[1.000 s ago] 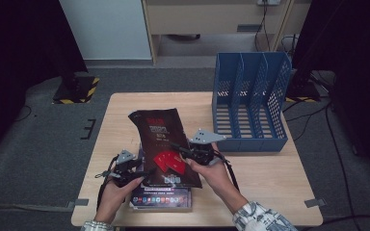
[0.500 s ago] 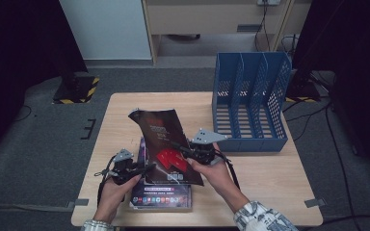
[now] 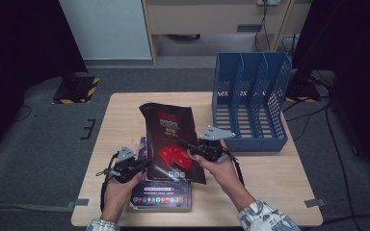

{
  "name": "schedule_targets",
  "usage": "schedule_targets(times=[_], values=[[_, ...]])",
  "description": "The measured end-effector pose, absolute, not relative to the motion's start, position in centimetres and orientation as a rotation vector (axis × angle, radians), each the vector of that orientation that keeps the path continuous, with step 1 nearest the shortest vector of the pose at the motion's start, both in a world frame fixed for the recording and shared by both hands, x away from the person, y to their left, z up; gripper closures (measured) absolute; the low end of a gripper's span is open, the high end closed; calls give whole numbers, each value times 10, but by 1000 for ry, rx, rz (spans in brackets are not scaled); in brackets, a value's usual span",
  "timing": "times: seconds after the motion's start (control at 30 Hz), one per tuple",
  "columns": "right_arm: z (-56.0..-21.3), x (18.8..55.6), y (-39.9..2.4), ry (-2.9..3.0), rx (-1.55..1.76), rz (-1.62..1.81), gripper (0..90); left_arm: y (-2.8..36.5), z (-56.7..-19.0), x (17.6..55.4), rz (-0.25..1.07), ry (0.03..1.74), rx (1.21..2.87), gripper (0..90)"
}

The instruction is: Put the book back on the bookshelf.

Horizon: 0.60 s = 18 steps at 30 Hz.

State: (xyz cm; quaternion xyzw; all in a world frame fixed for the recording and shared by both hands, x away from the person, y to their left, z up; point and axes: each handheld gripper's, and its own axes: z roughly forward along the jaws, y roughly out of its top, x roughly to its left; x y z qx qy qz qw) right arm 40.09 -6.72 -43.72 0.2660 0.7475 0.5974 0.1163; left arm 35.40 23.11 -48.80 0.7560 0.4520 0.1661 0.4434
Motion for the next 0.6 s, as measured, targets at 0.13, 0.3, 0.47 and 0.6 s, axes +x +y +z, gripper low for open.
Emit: schedule_targets(times=[0.13, 0.3, 0.47, 0.6], values=[[-433, 401, -66, 2182, 780, 1763, 847, 239, -481, 347, 461, 1117, 1830, 829], [-432, 402, -60, 2182, 773, 1775, 846, 244, -477, 340, 516, 1131, 1824, 833], [-432, 402, -60, 2180, 765, 1780, 844, 243, -473, 338, 558, 1120, 1818, 842], [-431, 402, -63, 2173, 771, 1776, 832, 243, -471, 338, 550, 1097, 1818, 851]])
